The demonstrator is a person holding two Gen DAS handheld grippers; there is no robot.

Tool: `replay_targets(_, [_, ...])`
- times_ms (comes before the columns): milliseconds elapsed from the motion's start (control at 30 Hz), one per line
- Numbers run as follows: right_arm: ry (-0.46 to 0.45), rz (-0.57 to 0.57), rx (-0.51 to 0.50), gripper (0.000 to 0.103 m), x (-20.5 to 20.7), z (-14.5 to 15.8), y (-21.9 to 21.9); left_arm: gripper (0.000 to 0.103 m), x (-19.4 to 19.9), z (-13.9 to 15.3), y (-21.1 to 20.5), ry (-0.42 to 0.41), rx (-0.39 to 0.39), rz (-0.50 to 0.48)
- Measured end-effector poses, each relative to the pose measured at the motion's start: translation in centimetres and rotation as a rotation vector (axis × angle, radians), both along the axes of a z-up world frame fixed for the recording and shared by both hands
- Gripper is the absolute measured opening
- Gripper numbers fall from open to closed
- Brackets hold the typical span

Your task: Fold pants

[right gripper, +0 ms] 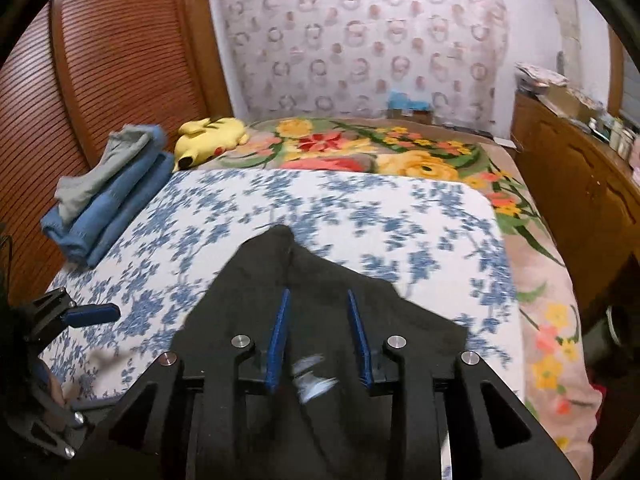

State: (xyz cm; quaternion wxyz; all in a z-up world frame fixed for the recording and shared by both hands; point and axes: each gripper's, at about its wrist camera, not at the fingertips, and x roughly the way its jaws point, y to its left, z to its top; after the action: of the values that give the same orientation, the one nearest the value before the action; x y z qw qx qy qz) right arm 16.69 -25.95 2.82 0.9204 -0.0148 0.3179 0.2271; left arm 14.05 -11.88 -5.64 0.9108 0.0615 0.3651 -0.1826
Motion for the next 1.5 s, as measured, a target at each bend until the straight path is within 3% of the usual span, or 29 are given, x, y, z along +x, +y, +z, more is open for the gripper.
replay_targets(667, [0.037,0.134,-0.006,0.035,1.8,-1.8,-0.7,0.083,5.2,0.3,-1.6,0.031,0.048,0.052])
replay_targets(767, [0.037,0.150,-0.029,0.049,2.2,-1.8,0.0,0.083,5.4,0.5,-1.6,0.034,0.036,0.064])
replay_targets(1000, [0.063,0.184,-0.067,0.050,3.0,-2.7,1.1,0.083,5.3,0.5,-1.5,0.030,0.036,0.067])
replay_targets(1267, [0.091,0.115,-0.129,0.050,4.1,-3.8,0.5,0.083,6.0,-0.2,-1.7,0.050,0.048,0.037])
replay_targets(1500, [0.091,-0.036,-0.090,0.050,4.7,-3.3,-4.0,0.083,6.6,-1.0,-1.6,0.065,0.036,0.013])
